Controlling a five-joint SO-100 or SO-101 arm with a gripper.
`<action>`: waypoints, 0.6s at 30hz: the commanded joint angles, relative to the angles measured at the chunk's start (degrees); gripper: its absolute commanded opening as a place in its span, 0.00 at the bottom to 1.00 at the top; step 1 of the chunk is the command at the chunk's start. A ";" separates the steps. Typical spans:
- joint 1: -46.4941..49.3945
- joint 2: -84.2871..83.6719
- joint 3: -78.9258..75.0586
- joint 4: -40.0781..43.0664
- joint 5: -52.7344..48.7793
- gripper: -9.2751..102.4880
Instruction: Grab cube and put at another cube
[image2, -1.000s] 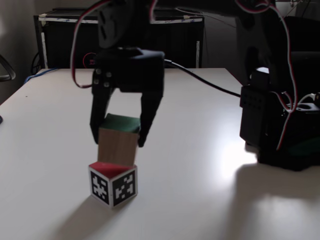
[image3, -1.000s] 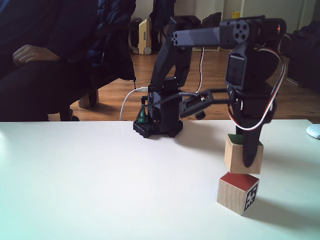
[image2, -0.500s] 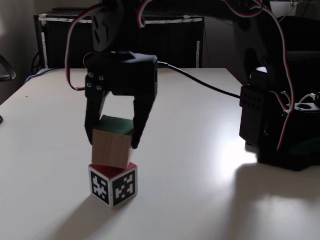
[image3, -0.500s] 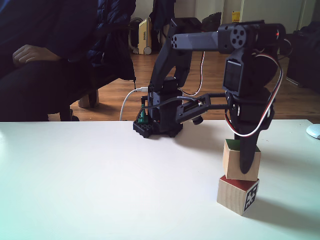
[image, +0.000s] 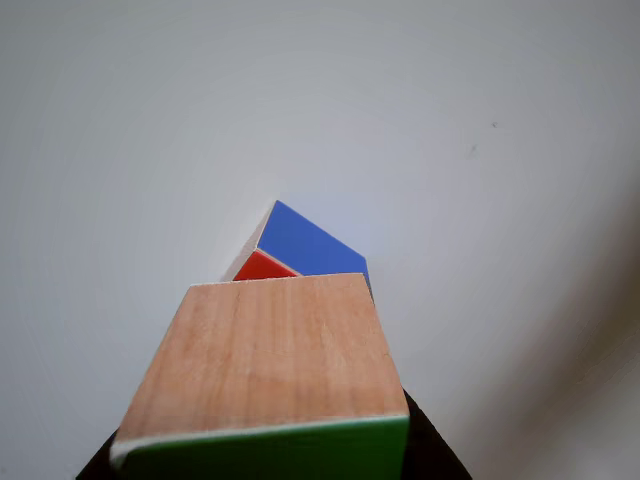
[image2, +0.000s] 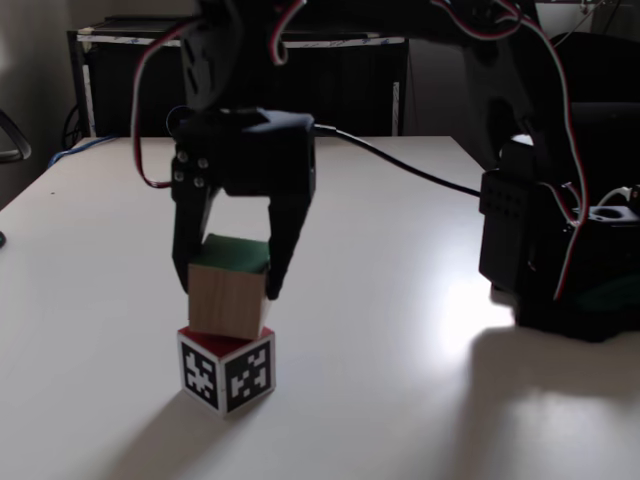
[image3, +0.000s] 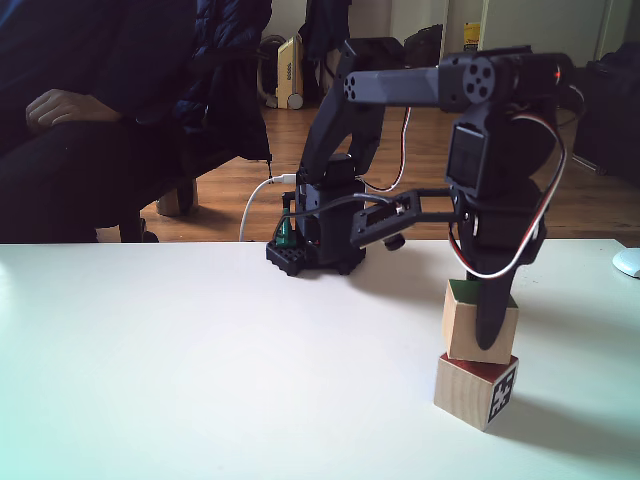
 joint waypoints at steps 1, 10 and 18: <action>-0.09 0.35 -2.02 0.35 0.70 0.38; 0.26 0.00 -2.29 0.35 1.93 0.45; -1.58 3.87 -2.20 0.44 3.08 0.46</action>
